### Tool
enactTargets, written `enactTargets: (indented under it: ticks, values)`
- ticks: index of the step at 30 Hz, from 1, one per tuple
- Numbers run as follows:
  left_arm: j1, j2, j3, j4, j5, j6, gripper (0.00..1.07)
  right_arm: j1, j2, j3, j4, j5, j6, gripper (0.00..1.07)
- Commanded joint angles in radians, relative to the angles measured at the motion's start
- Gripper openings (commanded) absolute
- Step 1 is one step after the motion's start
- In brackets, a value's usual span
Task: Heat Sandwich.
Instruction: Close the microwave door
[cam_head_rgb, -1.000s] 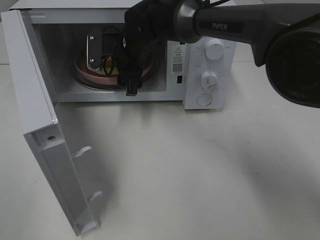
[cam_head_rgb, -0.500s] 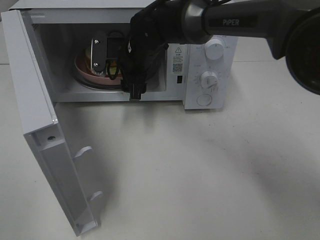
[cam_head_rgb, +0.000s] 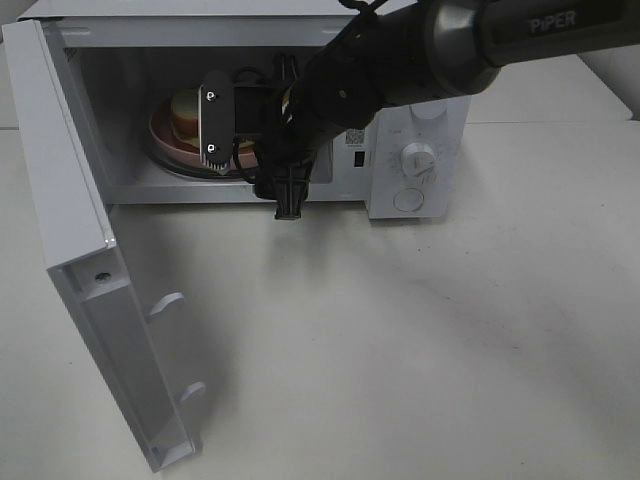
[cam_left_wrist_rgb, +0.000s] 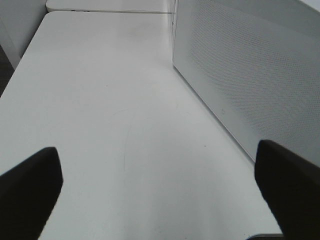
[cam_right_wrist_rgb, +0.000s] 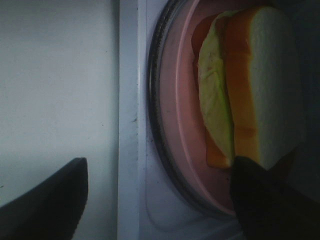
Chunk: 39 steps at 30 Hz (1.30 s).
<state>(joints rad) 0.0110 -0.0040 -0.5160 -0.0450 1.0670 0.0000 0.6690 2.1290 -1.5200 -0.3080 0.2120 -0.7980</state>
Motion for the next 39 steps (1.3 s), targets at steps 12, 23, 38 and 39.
enactTargets:
  ticks: [12, 23, 38, 39]
  values:
    - [-0.005, -0.02, 0.0, -0.001, -0.001, 0.0, 1.0, -0.001, -0.227, 0.313, -0.005, -0.089, 0.091, 0.76]
    - [-0.005, -0.02, 0.0, -0.001, -0.001, 0.0, 1.0, -0.001, -0.39, 0.461, -0.003, -0.084, 0.218, 0.76]
    - [-0.005, -0.02, 0.0, -0.001, -0.001, 0.0, 1.0, -0.001, -0.656, 0.641, 0.006, 0.125, 0.577, 0.76]
    - [-0.005, -0.02, 0.0, -0.001, -0.001, 0.0, 1.0, -0.001, -0.671, 0.641, 0.01, 0.173, 0.618, 0.76]
